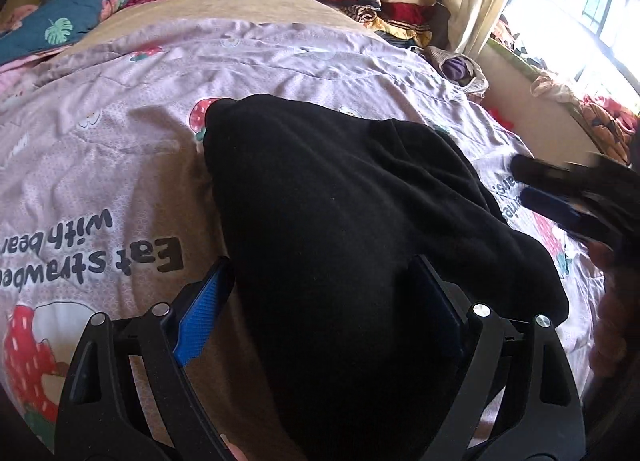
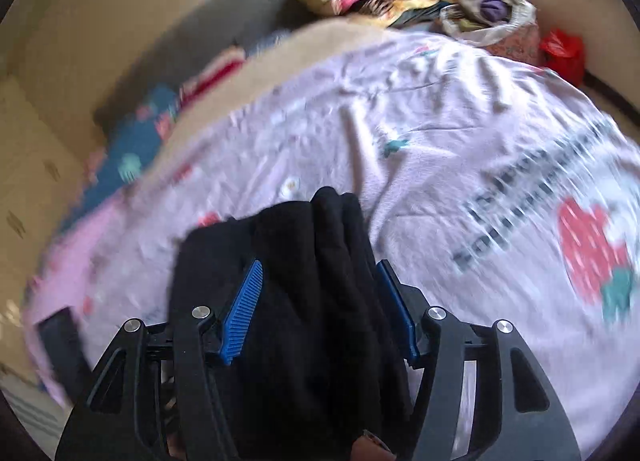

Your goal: Fold small clothes

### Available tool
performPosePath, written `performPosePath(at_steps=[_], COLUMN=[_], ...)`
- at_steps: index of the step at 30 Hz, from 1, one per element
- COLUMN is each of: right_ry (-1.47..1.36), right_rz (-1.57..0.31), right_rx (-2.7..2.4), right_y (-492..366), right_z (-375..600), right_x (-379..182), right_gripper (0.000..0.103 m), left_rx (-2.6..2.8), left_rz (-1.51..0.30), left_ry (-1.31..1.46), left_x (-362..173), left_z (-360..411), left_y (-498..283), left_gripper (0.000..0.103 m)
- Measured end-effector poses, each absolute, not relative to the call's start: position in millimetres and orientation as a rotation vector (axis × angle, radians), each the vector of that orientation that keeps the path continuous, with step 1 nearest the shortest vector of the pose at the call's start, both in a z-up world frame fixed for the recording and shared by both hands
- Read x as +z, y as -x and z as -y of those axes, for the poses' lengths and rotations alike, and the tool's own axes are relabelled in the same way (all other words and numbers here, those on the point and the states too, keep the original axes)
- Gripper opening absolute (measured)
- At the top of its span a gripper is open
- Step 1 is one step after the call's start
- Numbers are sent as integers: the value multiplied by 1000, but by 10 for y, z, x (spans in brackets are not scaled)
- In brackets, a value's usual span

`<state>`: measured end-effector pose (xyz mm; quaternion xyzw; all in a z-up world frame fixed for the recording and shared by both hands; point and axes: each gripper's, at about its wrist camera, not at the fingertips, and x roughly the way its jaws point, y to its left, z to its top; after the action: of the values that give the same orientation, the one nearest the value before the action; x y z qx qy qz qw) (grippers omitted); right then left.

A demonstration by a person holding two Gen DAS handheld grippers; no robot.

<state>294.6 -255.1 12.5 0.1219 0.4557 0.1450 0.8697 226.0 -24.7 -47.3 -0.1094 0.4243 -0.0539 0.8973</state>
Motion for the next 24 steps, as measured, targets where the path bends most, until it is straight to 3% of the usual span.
performPosePath(at_steps=[4, 6, 7, 8, 13, 19, 22, 24], right_ry=[-189, -130, -101, -74, -70, -50, -73, -73], right_rz=[-1007, -1017, -1005, -976, -855, -931, -932, -930], right_rx=[288, 288, 301, 317, 364, 325, 309, 286], right_y=[-3145, -3179, -3177, -3144, -3091, -3200, -3175, -3155], right_z=[2348, 2236, 2199, 2181, 2325, 2389, 2453, 2477], right_x=[-60, -145, -147, -116, 114, -161, -227, -240], right_gripper=[56, 34, 15, 12, 10, 11, 16, 25], left_rx=[-126, -127, -132, -135, -158, -166, -167, -167], left_rz=[-879, -878, -879, -879, -874, -877, -880, -883], left_ry=[239, 241, 240, 240, 259, 238, 237, 236], left_x=[-490, -490, -489, -484, -456, -449, -448, -445], left_z=[246, 260, 266, 273, 293, 368, 376, 379], left_y=[-2234, -2223, -2222, -2217, -2163, -2159, -2154, -2150], left_gripper=[81, 81, 81, 81, 83, 85, 85, 85])
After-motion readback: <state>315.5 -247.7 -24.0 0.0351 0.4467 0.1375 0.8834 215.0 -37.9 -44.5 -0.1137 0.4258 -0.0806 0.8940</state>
